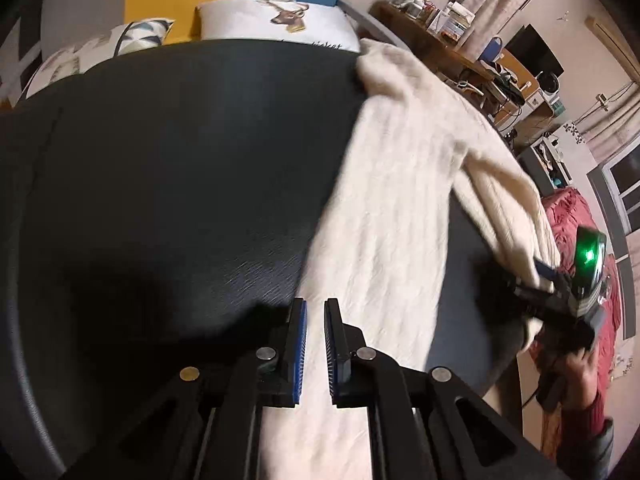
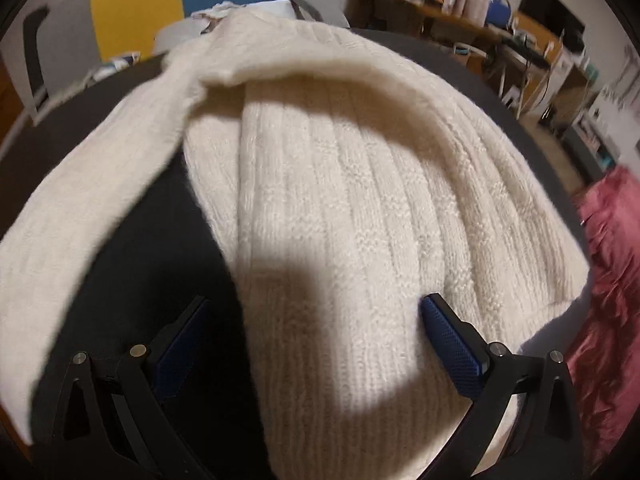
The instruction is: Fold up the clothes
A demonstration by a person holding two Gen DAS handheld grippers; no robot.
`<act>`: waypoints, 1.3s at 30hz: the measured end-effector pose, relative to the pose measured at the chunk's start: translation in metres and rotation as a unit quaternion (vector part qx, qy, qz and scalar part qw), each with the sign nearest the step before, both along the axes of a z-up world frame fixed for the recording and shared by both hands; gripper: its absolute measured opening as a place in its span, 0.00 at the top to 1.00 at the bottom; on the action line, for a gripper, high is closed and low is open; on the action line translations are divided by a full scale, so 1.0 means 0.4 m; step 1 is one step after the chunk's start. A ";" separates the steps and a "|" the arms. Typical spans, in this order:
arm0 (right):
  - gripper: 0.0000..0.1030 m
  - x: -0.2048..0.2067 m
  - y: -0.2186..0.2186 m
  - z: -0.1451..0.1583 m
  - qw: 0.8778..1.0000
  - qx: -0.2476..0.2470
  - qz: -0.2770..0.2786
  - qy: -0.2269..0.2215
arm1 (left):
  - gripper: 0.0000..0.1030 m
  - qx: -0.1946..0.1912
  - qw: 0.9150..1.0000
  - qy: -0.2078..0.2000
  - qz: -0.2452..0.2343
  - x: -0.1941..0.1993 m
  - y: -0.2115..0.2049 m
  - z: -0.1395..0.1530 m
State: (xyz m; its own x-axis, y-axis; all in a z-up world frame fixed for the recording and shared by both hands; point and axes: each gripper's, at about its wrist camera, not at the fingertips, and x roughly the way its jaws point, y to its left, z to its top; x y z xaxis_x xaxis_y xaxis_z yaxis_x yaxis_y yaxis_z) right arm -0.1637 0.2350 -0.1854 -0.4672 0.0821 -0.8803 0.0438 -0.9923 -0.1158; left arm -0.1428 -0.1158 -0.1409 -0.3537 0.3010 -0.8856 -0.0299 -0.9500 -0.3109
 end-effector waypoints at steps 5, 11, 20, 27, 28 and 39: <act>0.00 -0.013 0.013 -0.008 1.000 -0.011 -0.014 0.003 | 0.83 0.042 0.999 -0.021 0.016 0.047 -0.044 -0.028; 0.00 -0.030 0.012 -0.017 1.000 -0.008 -0.023 0.010 | 0.82 0.099 0.993 -0.048 0.037 0.099 -0.084 -0.070; 0.00 -0.029 0.022 -0.037 0.999 -0.009 -0.023 0.028 | 0.71 0.159 0.983 -0.069 0.063 0.143 -0.092 -0.110; 0.00 -0.004 0.031 -0.051 0.998 -0.009 -0.017 0.066 | 0.95 0.113 0.991 -0.022 0.071 0.152 0.005 -0.111; 0.00 -0.004 0.030 -0.052 0.998 -0.009 -0.015 0.067 | 0.95 0.108 0.991 -0.014 0.075 0.155 0.007 -0.107; 0.00 -0.039 0.037 0.122 0.992 -0.094 0.054 0.071 | 0.96 0.022 0.971 0.129 0.201 0.193 -0.342 0.100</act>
